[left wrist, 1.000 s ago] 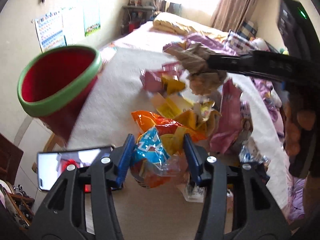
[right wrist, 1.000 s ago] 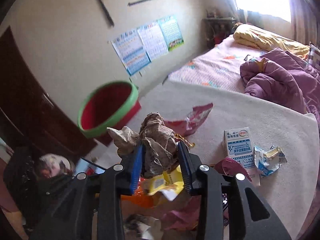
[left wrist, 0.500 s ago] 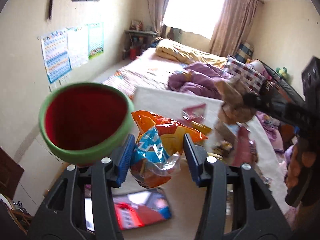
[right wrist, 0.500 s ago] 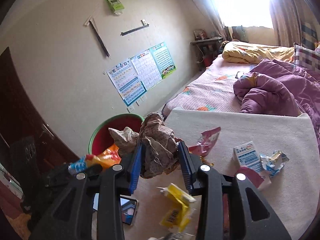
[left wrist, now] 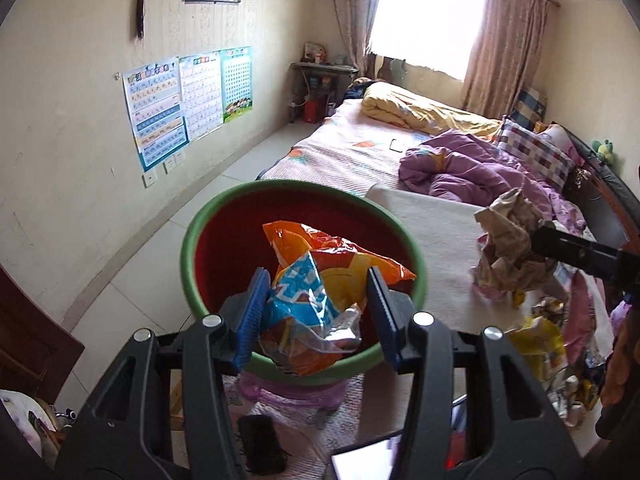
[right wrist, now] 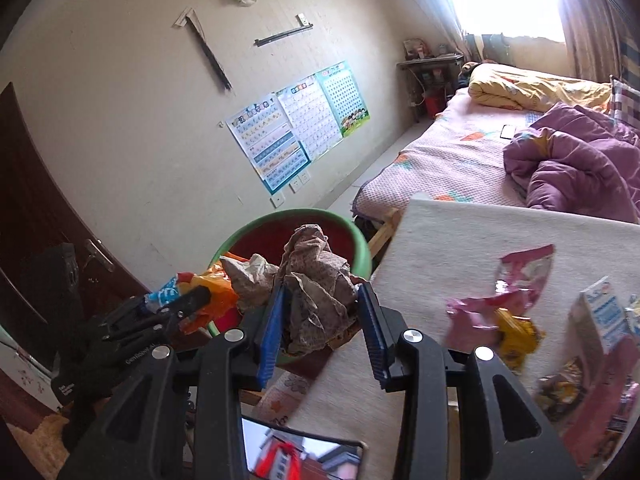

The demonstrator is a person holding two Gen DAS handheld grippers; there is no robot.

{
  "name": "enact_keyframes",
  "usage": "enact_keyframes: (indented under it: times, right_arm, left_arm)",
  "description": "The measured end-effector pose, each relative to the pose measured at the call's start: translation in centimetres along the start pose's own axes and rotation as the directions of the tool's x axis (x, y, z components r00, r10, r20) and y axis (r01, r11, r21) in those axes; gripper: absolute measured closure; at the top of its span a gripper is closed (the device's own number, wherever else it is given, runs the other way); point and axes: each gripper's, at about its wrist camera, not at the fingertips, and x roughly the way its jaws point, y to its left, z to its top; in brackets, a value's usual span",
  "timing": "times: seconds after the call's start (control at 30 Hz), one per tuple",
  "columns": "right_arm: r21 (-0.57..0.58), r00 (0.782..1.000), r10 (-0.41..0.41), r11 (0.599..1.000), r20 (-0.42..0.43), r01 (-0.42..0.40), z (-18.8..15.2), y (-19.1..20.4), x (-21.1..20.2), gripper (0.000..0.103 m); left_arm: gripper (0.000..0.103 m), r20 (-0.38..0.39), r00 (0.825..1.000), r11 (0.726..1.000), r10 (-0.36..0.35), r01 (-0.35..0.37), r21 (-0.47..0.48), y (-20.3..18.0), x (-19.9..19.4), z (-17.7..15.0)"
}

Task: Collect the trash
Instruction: 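Carry both items to the red-green bin and open both tools to drop them, then grasp the yellow snack wrapper with the right tool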

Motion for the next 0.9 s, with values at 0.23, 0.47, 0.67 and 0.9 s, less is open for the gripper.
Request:
enact_keyframes:
  times: [0.23, 0.47, 0.67, 0.9]
  right_arm:
    - [0.044, 0.999, 0.01, 0.999, -0.035, -0.009, 0.3, 2.1, 4.1, 0.064]
    - [0.084, 1.0, 0.018, 0.996, -0.025, -0.016, 1.1, 2.4, 5.8, 0.048]
    - [0.058, 1.0, 0.002, 0.998, -0.022, -0.001, 1.1, 2.5, 5.3, 0.047]
    - [0.026, 0.997, -0.077, 0.997, 0.0, 0.077, 0.8, 1.6, 1.8, 0.044]
  left_arm:
    - [0.055, -0.046, 0.999, 1.0, 0.006, -0.006, 0.007, 2.3, 2.4, -0.1]
    - [0.032, -0.059, 0.998, 0.999, 0.038, -0.038, 0.003, 3.5, 3.8, -0.1]
    - [0.029, -0.067, 0.997, 0.999, 0.035, -0.036, -0.006, 3.9, 4.2, -0.5]
    - [0.029, -0.049, 0.998, 1.0, 0.024, -0.025, -0.019, 3.2, 3.9, 0.0]
